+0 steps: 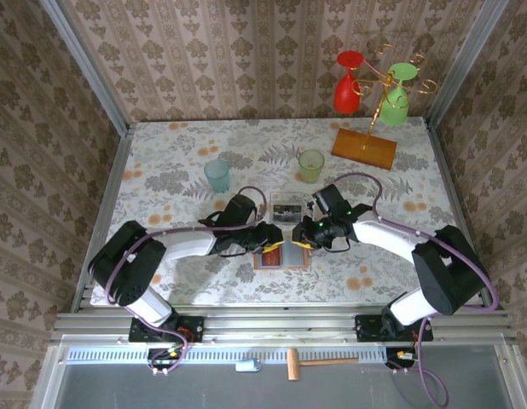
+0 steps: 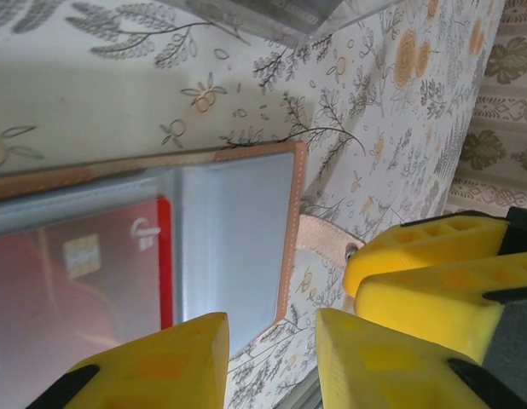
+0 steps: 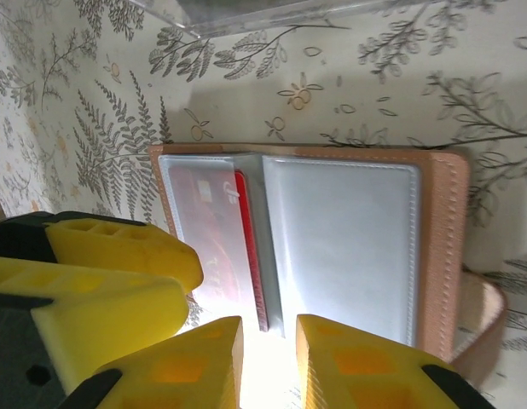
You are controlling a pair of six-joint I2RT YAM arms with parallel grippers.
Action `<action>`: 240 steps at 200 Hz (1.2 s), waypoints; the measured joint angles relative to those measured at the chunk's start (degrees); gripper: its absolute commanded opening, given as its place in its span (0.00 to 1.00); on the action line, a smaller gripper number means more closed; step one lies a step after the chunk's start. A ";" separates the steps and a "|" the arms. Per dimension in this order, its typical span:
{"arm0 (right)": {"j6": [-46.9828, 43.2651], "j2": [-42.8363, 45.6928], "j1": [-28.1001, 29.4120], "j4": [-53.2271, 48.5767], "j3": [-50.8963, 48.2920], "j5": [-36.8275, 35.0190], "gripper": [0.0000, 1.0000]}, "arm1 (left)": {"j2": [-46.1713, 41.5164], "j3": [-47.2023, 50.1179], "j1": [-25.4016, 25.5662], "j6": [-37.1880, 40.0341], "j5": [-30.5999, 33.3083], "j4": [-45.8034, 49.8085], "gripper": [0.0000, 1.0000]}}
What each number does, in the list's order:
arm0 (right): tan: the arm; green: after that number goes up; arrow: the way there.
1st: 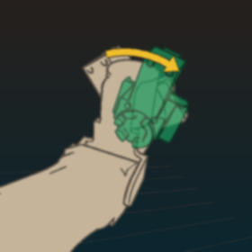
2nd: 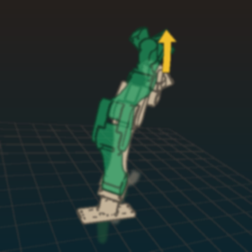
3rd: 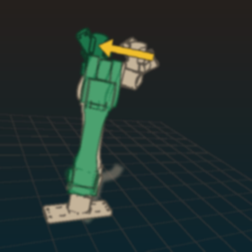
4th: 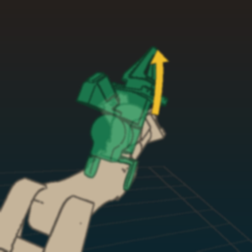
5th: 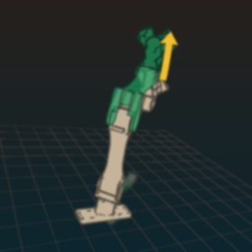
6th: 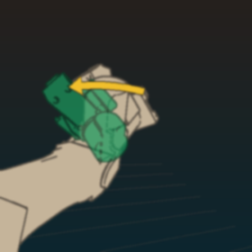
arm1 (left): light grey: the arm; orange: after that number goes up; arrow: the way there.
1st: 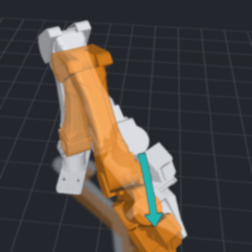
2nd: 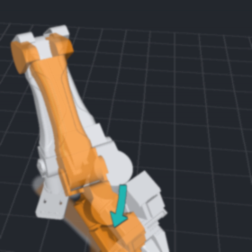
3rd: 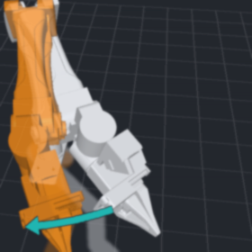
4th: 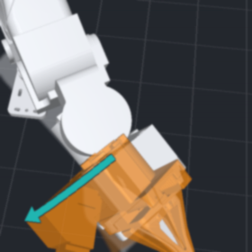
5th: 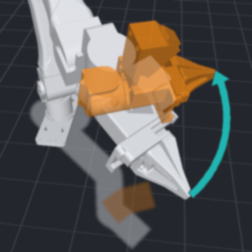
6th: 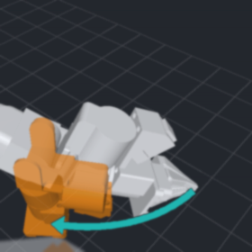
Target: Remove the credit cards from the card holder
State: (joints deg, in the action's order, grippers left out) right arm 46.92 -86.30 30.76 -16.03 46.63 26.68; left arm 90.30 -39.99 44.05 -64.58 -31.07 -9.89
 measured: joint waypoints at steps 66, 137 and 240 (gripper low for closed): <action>1.07 -5.27 3.69 1.09 3.87 0.37 0.23 | -4.17 4.59 -1.84 -0.20 0.81 0.02 0.32; 1.31 -8.61 5.70 1.49 6.14 0.55 0.23 | -6.69 6.75 -2.86 -0.22 1.18 0.04 0.31; 1.79 -11.23 6.40 3.19 6.14 0.90 0.23 | -4.09 6.91 -2.86 -0.15 1.27 0.22 0.19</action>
State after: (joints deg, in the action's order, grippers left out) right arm 48.71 -97.54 37.17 -12.84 52.77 27.57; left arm 86.21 -33.08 41.19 -64.73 -29.80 -9.67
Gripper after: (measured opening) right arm 0.227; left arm 0.193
